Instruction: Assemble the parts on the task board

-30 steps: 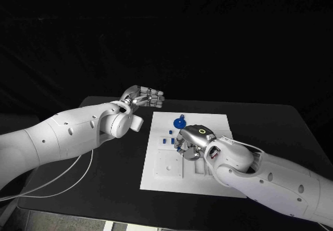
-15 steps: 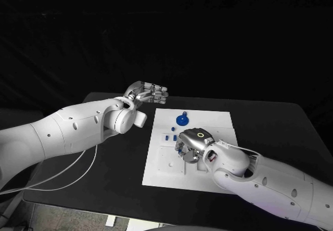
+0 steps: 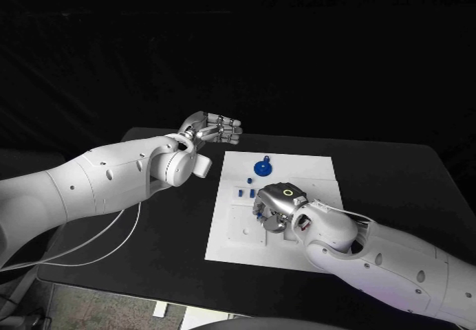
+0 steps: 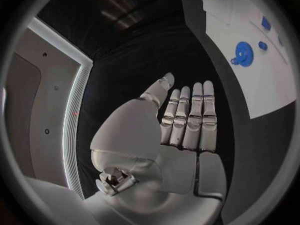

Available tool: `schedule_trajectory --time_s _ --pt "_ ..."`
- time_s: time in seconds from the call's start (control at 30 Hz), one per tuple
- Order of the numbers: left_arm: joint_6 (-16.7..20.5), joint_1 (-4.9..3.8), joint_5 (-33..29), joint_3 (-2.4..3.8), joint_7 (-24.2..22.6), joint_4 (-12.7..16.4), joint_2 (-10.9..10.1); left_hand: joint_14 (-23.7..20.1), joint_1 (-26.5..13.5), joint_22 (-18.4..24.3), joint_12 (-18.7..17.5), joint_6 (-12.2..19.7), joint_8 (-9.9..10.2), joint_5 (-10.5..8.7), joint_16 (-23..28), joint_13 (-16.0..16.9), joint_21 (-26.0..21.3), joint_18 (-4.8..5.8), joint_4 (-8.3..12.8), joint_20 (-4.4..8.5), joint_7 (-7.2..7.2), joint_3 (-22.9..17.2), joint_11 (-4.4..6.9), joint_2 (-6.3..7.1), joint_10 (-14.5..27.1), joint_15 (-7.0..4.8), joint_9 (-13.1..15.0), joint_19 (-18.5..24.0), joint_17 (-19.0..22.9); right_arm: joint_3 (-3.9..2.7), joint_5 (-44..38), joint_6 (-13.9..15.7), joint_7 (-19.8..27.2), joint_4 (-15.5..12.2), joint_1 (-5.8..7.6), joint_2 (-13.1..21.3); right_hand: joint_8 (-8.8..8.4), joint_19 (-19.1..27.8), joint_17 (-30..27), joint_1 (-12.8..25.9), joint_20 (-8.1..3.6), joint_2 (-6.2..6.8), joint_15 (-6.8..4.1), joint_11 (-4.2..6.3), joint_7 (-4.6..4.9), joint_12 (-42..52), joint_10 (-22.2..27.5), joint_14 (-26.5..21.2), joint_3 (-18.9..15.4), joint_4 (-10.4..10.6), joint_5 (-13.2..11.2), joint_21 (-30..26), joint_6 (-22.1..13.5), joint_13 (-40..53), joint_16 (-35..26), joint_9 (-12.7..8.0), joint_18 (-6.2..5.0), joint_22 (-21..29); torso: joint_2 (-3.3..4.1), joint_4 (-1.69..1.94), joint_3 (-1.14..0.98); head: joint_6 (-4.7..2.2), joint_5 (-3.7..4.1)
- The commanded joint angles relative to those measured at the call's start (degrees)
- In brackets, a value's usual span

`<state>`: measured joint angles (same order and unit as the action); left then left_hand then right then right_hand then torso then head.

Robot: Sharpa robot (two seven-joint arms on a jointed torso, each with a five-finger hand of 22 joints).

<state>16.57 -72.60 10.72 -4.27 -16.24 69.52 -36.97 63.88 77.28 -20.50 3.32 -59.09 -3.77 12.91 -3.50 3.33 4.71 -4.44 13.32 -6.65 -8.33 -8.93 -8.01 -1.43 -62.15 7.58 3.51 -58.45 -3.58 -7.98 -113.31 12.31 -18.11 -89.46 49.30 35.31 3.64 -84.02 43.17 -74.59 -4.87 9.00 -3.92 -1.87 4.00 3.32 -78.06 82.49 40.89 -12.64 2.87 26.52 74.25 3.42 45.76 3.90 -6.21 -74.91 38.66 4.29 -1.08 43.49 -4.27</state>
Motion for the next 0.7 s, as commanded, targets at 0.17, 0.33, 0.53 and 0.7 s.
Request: schedule_trajectory --time_s 0.17,0.33,0.53,0.7 --pt "-0.51 -0.06 -0.44 0.06 -0.8 0.07 -0.04 -0.46 -0.4 -0.14 0.05 -0.03 -0.11 -0.08 0.01 -0.04 -0.04 -1.1 0.18 0.11 -0.17 0.02 -0.16 -0.21 0.11 0.12 0.03 0.33 0.01 0.11 -1.0 -1.06 -0.02 0.11 -0.14 -0.09 0.01 -2.53 0.06 -0.54 -0.4 0.05 -0.18 0.83 -0.01 0.21 -2.12 0.23 0.44 -0.04 0.41 0.25 0.28 0.22 -0.18 0.07 -1.63 -0.44 0.01 -0.07 0.03 0.09 -0.23" --pt "-0.51 -0.06 -0.44 0.06 -0.78 0.05 -0.09 -0.52 -0.42 -0.2 0.06 0.02 -0.1 -0.01 0.0 -0.04 -0.05 -1.16 0.17 0.09 -0.19 0.05 -0.18 -0.23 0.14 0.14 0.03 0.28 0.01 0.21 -1.0 -1.13 0.0 0.2 -0.16 -0.15 0.01 -2.53 0.06 -0.54 -0.4 0.05 -0.18 0.83 -0.01 0.21 -2.12 0.23 0.44 -0.04 0.41 0.25 0.28 0.22 -0.18 0.07 -1.63 -0.44 0.02 -0.08 0.04 0.12 -0.28" --pt "-0.53 -0.06 -0.44 0.06 -0.73 0.02 -0.1 -0.52 -0.42 -0.2 0.06 0.02 -0.1 -0.01 0.0 -0.04 -0.05 -1.16 0.17 0.09 -0.19 0.05 -0.18 -0.23 0.14 0.14 0.03 0.28 0.01 0.35 -1.0 -1.28 0.06 0.34 -0.16 -0.3 0.01 -2.53 0.06 -0.54 -0.4 0.05 -0.18 0.83 -0.01 0.21 -2.12 0.23 0.44 -0.04 0.41 0.25 0.28 0.22 -0.18 0.07 -1.63 -0.44 0.03 -0.01 0.1 0.25 -0.52" --pt "-0.69 -0.06 -0.44 0.06 -0.75 0.07 -0.16 -0.52 -0.42 -0.2 0.06 0.02 -0.1 -0.01 0.0 -0.04 -0.05 -1.16 0.17 0.09 -0.19 0.05 -0.18 -0.23 0.14 0.14 0.03 0.28 0.01 0.53 -0.99 -1.42 0.13 0.69 -0.16 -0.44 0.0 -2.51 0.06 -0.43 -0.39 0.0 -0.18 0.83 0.0 0.21 -2.12 0.23 0.46 -0.14 0.43 0.21 0.25 0.22 -0.19 0.07 -1.66 -0.37 0.04 -0.06 0.07 0.32 -0.64"
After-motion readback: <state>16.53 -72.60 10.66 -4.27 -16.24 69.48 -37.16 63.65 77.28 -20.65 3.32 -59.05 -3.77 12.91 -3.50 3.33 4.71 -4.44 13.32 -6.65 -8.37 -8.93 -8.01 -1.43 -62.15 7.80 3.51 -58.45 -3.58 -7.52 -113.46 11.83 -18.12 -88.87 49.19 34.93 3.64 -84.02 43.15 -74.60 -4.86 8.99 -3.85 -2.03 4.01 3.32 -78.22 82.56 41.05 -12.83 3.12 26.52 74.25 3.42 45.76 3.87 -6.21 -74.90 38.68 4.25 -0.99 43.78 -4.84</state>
